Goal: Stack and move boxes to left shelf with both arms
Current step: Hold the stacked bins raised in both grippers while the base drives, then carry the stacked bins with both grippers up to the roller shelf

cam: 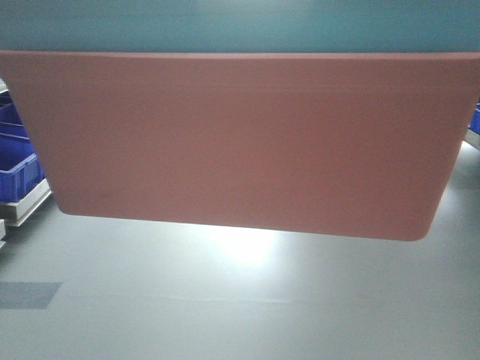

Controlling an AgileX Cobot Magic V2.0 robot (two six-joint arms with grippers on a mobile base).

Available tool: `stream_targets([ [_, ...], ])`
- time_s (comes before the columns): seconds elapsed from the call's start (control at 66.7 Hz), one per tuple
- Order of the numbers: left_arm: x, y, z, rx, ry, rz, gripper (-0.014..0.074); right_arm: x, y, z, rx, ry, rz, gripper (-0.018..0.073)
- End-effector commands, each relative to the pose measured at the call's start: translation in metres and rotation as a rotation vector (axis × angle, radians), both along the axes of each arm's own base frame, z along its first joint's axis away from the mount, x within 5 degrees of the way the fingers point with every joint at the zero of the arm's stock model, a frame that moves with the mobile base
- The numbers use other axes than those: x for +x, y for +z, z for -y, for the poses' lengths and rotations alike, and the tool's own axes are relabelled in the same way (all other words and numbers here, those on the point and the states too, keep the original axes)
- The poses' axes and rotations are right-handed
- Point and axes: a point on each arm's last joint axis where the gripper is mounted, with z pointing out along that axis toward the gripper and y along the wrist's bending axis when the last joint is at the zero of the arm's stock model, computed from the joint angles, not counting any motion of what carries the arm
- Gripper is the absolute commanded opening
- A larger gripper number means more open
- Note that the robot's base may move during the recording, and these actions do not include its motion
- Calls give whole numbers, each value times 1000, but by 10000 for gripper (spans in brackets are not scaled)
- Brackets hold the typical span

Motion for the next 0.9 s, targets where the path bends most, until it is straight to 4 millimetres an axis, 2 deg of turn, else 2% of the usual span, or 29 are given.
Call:
stream_targets([
  [0.0,-15,36,24,-304,-100,92,-3,-3,35,-22,260,90,172,55],
  [0.885,-15,36,24,-304,-100,92,-3,-3,35,-22,258,89,170,55],
])
